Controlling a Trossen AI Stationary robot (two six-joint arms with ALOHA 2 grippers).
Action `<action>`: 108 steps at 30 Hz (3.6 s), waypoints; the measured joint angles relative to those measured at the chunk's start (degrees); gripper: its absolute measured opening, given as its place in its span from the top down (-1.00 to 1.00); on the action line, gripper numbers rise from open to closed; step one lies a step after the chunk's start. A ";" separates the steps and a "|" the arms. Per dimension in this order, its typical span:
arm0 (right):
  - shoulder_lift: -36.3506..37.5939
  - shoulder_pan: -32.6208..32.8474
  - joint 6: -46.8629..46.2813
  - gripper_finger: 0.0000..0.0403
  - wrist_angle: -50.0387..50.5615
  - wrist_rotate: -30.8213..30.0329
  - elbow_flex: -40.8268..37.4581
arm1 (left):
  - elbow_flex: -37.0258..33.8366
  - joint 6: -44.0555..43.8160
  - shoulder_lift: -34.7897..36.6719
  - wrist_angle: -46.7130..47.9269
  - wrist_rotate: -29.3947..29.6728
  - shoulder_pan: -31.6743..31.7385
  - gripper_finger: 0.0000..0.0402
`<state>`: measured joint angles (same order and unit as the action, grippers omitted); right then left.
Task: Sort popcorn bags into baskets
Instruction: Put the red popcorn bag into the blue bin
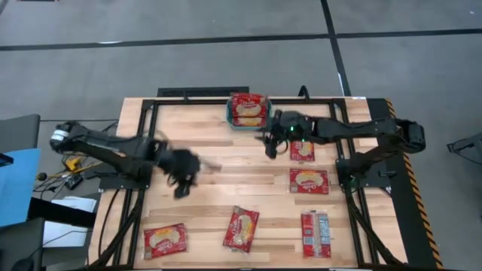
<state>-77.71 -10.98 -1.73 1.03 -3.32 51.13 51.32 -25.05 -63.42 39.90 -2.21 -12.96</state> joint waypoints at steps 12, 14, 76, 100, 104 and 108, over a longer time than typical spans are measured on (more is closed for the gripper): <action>1.30 12.28 -3.57 0.23 5.32 -4.84 -0.04 | -8.57 -34.79 -8.70 -6.81 8.94 -30.02 -0.30; 1.32 13.50 -4.82 0.25 5.08 -4.99 0.03 | -8.98 -37.51 -11.82 -7.23 7.26 -32.45 -0.34; -27.55 22.43 -34.47 -0.17 -70.41 -19.30 -21.56 | -9.02 8.37 -7.08 -14.92 20.70 15.34 0.45; -27.32 21.33 -33.85 -0.14 -67.70 -14.59 -21.53 | -8.49 31.70 -30.67 -20.49 -3.92 37.83 -0.02; -27.32 20.94 -34.38 -0.13 -67.72 -14.59 -21.53 | -8.09 31.98 -33.19 -22.21 -6.63 37.37 0.56; -27.32 20.91 -36.81 -0.10 -67.97 -14.62 -21.53 | -8.29 30.55 -33.45 -24.39 -10.57 38.02 0.92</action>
<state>-105.03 9.93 -38.54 -66.94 -17.93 29.61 43.03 5.50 -96.87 15.51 -12.78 25.06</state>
